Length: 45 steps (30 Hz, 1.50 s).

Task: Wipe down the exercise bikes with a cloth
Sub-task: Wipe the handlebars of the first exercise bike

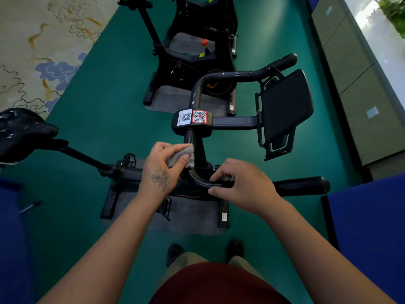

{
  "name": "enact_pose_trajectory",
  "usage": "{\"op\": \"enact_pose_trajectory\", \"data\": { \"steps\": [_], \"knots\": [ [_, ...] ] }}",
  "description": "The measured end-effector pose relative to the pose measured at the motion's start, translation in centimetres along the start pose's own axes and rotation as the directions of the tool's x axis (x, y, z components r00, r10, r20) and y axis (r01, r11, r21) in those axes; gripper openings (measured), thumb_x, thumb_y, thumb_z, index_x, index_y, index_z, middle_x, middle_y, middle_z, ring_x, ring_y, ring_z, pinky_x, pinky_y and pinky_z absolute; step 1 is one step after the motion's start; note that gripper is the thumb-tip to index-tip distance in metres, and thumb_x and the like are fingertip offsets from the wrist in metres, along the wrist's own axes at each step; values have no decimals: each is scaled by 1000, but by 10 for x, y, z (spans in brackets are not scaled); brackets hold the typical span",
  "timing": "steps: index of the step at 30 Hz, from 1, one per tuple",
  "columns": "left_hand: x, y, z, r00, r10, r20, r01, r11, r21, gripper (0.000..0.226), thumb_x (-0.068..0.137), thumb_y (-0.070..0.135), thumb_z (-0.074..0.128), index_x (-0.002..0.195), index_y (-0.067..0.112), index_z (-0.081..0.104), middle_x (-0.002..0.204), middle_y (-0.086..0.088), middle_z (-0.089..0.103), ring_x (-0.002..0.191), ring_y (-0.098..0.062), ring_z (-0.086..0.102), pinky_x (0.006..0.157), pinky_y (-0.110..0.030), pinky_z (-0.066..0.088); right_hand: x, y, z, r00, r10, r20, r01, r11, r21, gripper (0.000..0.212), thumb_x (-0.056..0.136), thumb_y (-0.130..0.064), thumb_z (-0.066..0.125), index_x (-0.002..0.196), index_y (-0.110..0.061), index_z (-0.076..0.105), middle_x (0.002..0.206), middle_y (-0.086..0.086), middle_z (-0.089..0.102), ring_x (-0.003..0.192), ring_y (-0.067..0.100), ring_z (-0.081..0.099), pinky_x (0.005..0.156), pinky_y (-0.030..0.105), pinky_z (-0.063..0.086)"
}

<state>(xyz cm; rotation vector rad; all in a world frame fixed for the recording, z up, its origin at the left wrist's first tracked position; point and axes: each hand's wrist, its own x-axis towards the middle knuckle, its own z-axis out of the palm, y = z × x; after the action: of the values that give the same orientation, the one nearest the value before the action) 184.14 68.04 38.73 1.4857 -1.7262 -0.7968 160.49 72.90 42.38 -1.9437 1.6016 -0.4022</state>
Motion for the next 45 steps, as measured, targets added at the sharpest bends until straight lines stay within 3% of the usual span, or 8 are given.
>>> {"op": "enact_pose_trajectory", "data": {
  "steps": [5, 10, 17, 19, 30, 37, 41, 45],
  "knots": [
    [25, 6, 4, 1000, -22, -1, 22, 1000, 1, 28, 97, 26, 79, 125, 30, 78, 108, 1, 57, 97, 13, 55, 85, 2, 36, 1, 0, 0, 1000, -7, 2, 7, 1000, -13, 19, 81, -54, 81, 91, -47, 67, 94, -20, 61, 90, -3, 58, 73, 17, 39],
    [46, 7, 8, 999, -47, -3, 47, 999, -3, 26, 97, 30, 79, 123, 32, 78, 112, -3, 60, 105, -10, 62, 89, 1, 37, 0, 1, 1, 1000, -13, 0, 13, 1000, -7, 20, 81, -55, 80, 90, -49, 64, 94, -20, 61, 90, -1, 59, 75, 21, 43],
    [19, 7, 3, 999, -44, -13, 43, 999, -21, 25, 99, 25, 77, 124, 27, 80, 109, -2, 59, 94, 4, 59, 74, 0, 43, 0, -1, -1, 1000, -11, 12, 11, 1000, -5, 19, 82, -54, 80, 93, -47, 67, 94, -20, 60, 89, -1, 59, 76, 23, 45],
    [14, 4, 3, 999, -40, -18, 40, 999, 0, 25, 99, 26, 77, 124, 30, 79, 109, 0, 59, 96, 5, 58, 78, 1, 40, 1, -1, -1, 1000, -12, 10, 12, 1000, -12, 19, 82, -53, 81, 94, -44, 70, 94, -20, 61, 89, -1, 59, 75, 22, 44],
    [51, 12, 10, 998, -58, -17, 58, 998, 15, 25, 96, 27, 80, 121, 30, 80, 110, -2, 58, 103, -12, 60, 87, -1, 38, 1, -1, 1, 1000, -21, -12, 21, 1000, -17, 19, 82, -52, 81, 93, -44, 68, 93, -21, 60, 89, -3, 58, 75, 18, 41],
    [31, 22, -5, 1000, 13, -14, -14, 999, -34, 26, 94, 27, 82, 119, 32, 80, 110, 2, 62, 99, 8, 59, 84, -1, 41, -1, -2, -1, 998, -56, -1, 56, 998, -31, 24, 85, -50, 79, 103, -41, 67, 100, -21, 59, 95, -1, 56, 78, 24, 46],
    [25, 39, -13, 996, 86, -33, -91, 973, -212, 28, 93, 26, 84, 119, 33, 78, 113, 5, 69, 105, -8, 66, 91, -23, 55, 3, -8, -3, 986, -61, -153, 104, 950, 294, 42, 88, -39, 81, 127, -36, 63, 119, -17, 63, 109, 9, 64, 89, 30, 54],
    [20, 58, -12, 998, 70, -1, -65, 914, -401, 19, 89, 26, 83, 107, 24, 75, 105, -2, 75, 99, -23, 71, 81, -33, 60, 12, -28, -12, 970, 80, -232, 122, 662, 739, 56, 94, -26, 77, 144, -26, 52, 137, 0, 65, 119, 18, 69, 97, 33, 58]
  ]
}}
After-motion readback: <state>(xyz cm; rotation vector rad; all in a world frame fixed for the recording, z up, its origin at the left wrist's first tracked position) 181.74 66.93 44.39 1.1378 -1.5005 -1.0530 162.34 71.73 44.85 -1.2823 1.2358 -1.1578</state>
